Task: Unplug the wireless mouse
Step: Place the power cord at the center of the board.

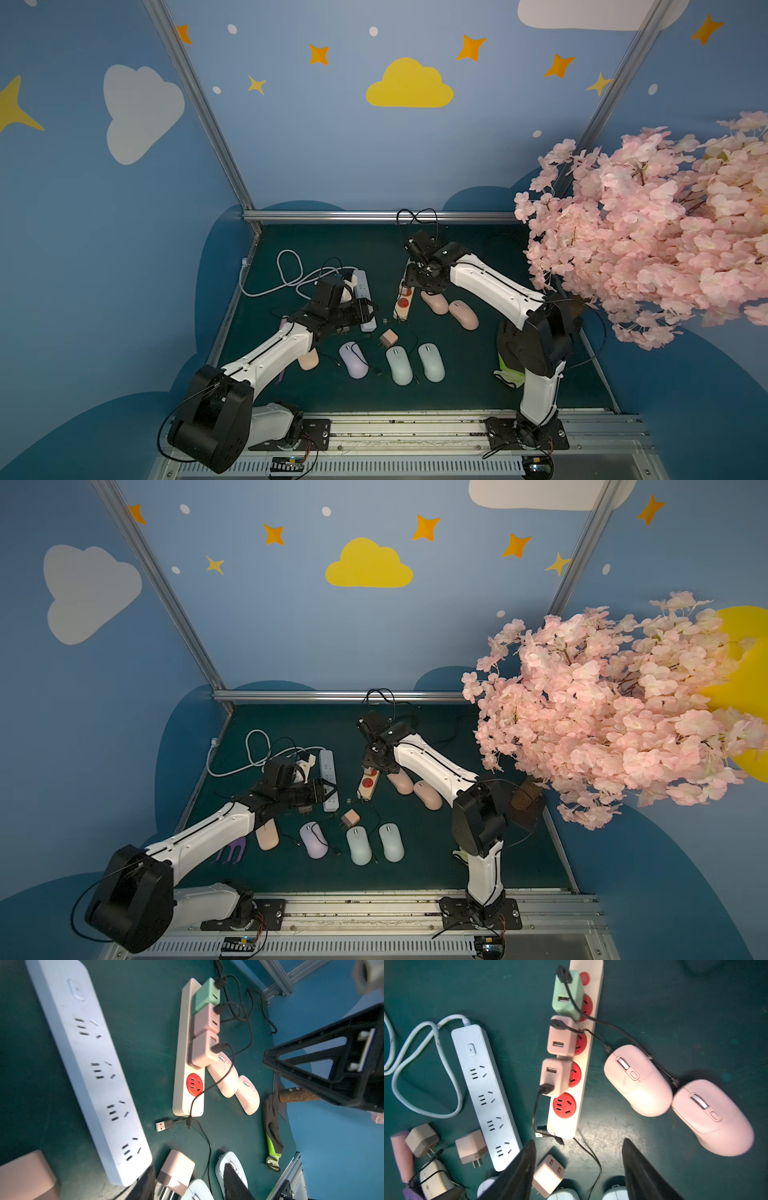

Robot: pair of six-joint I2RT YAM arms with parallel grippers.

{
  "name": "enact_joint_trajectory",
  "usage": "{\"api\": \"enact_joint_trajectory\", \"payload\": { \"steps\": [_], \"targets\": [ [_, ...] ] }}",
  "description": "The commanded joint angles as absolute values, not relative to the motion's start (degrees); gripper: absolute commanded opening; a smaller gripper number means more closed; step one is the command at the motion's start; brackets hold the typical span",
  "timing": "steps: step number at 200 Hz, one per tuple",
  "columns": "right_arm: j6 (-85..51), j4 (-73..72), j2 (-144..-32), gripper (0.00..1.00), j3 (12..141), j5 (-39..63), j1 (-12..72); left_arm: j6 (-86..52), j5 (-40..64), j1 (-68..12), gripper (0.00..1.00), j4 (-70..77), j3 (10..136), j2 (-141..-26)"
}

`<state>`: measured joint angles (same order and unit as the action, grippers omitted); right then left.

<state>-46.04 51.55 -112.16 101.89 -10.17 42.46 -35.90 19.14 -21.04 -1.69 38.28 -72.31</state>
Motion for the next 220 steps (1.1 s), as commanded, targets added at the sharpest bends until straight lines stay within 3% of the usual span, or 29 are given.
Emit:
{"api": "enact_joint_trajectory", "payload": {
  "steps": [1, 42, 77, 159, 220],
  "targets": [
    [-48.5, 57.1, -116.7, 0.65, 107.3, -8.7, 42.1, -39.1, 23.6, -17.9, 0.53, 2.2, 36.7, -70.8],
    [-48.9, 61.6, -125.6, 0.65, 118.7, -7.9, 41.6, -39.7, 24.6, -14.5, 0.54, 2.3, 35.9, -68.9],
    [-49.6, 67.1, -131.6, 0.57, 126.1, -8.7, 41.5, -38.9, 24.5, -13.9, 0.54, 1.4, 35.8, -68.3],
    [-48.1, 67.5, -136.5, 0.41, 129.7, -5.7, 40.5, -38.6, 24.8, -13.8, 0.53, 1.2, 35.7, -68.0],
    [-47.8, 67.7, -138.3, 0.4, 131.3, -4.3, 40.4, -38.5, 25.3, -13.8, 0.52, 1.1, 35.8, -68.2]
  ]
}}
